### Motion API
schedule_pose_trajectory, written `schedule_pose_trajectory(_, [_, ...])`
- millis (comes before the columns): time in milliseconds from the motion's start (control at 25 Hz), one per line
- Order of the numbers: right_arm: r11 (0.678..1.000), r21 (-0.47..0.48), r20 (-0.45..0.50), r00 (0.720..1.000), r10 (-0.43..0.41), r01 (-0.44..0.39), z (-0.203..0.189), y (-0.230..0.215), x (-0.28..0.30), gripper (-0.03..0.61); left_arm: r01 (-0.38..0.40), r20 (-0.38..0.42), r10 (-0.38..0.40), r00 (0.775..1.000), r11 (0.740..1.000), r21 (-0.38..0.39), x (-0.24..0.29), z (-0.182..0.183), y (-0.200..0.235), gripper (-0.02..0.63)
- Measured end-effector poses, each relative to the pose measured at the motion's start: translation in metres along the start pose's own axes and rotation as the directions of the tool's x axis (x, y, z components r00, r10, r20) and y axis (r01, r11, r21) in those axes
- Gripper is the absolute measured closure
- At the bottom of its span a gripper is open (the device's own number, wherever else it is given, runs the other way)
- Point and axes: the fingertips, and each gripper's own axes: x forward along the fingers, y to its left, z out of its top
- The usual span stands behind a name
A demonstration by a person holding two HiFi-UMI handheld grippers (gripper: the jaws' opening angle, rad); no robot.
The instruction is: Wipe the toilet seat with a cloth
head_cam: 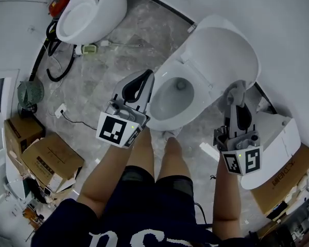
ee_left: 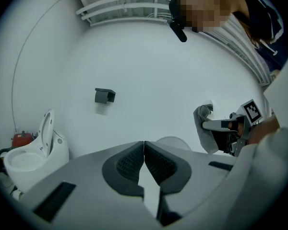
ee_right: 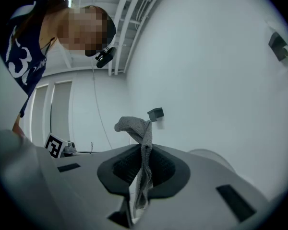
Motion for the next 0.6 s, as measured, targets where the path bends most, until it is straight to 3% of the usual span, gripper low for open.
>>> schedule_pose_trajectory(280, [0.984, 0.034, 0.006, 0.985, -0.173, 0.172, -0.113, -0.054, 0.020, 0.526, 0.080, -0.024, -0.081, 0.996, 0.997, -0.016, 0.062, -0.096, 0.025, 0.594])
schedule_pose_trajectory(480, [0.935, 0.084, -0.012, 0.938, -0.345, 0.345, -0.213, -0.092, 0.022, 0.526, 0.124, -0.013, -0.124, 0.992, 0.992, -0.038, 0.091, -0.162, 0.040, 0.594])
schedule_pose_trajectory(600, [0.895, 0.096, -0.070, 0.900, -0.431, 0.436, -0.278, -0.111, 0.023, 0.526, 0.140, -0.046, -0.141, 0.989, 0.990, -0.036, 0.096, -0.204, 0.051, 0.594])
